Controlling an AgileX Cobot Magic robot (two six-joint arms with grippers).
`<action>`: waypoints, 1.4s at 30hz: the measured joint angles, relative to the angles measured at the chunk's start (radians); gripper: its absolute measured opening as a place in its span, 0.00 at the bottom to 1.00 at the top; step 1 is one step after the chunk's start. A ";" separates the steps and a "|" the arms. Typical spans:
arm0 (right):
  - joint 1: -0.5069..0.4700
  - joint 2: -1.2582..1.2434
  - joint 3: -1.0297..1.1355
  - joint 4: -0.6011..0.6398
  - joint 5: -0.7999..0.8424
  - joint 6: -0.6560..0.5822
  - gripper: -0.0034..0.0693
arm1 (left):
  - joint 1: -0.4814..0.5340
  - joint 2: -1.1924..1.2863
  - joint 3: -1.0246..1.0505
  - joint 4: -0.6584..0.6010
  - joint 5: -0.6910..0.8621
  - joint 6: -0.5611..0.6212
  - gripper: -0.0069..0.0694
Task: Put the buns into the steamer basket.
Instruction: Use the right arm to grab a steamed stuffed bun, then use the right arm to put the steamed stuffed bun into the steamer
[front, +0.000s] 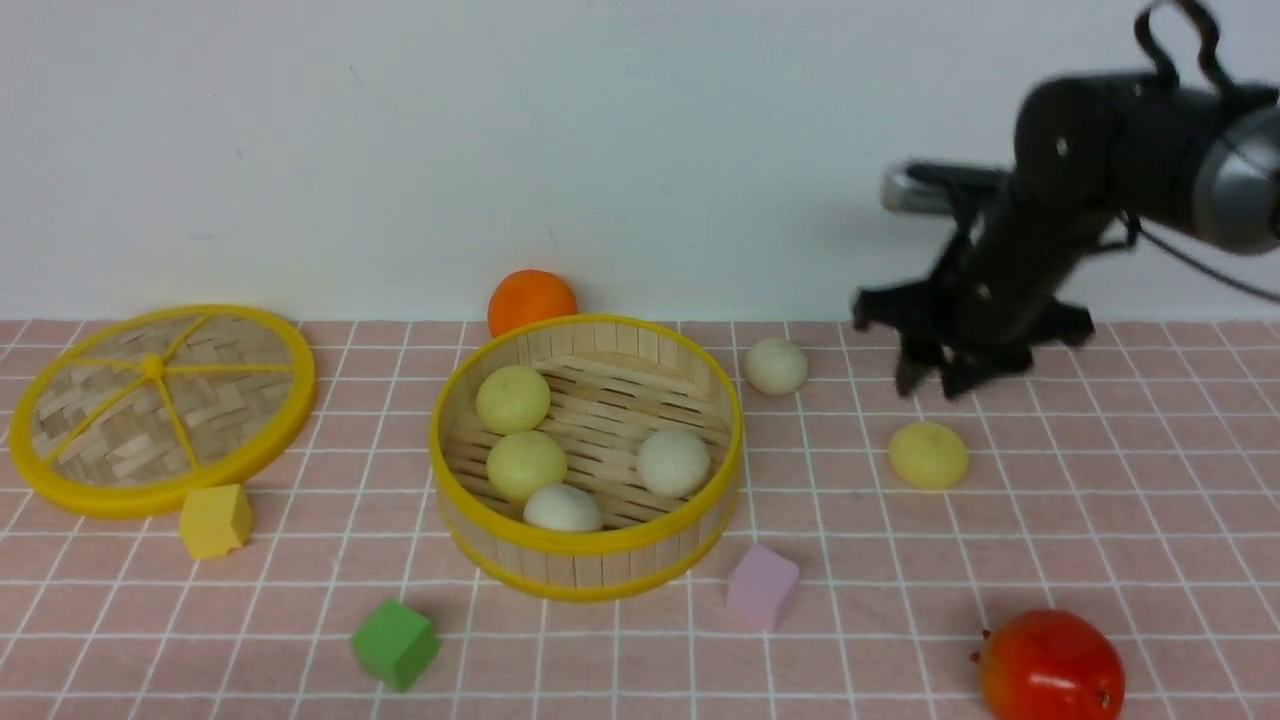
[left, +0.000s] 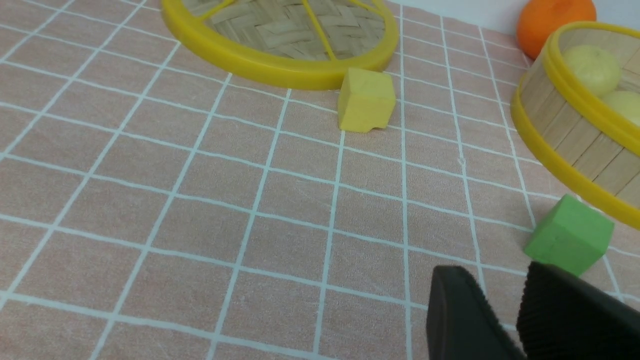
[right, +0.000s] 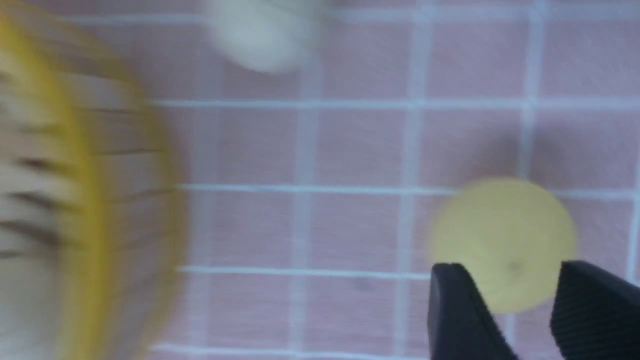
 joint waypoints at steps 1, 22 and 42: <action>-0.010 0.013 0.005 0.000 0.000 0.000 0.46 | 0.000 0.000 0.000 0.005 0.000 0.000 0.40; -0.026 0.086 0.005 0.010 -0.041 0.002 0.18 | 0.000 0.000 0.000 0.019 0.000 0.000 0.40; 0.263 0.067 -0.189 0.391 -0.237 -0.342 0.06 | 0.000 0.000 0.000 0.023 0.000 0.000 0.40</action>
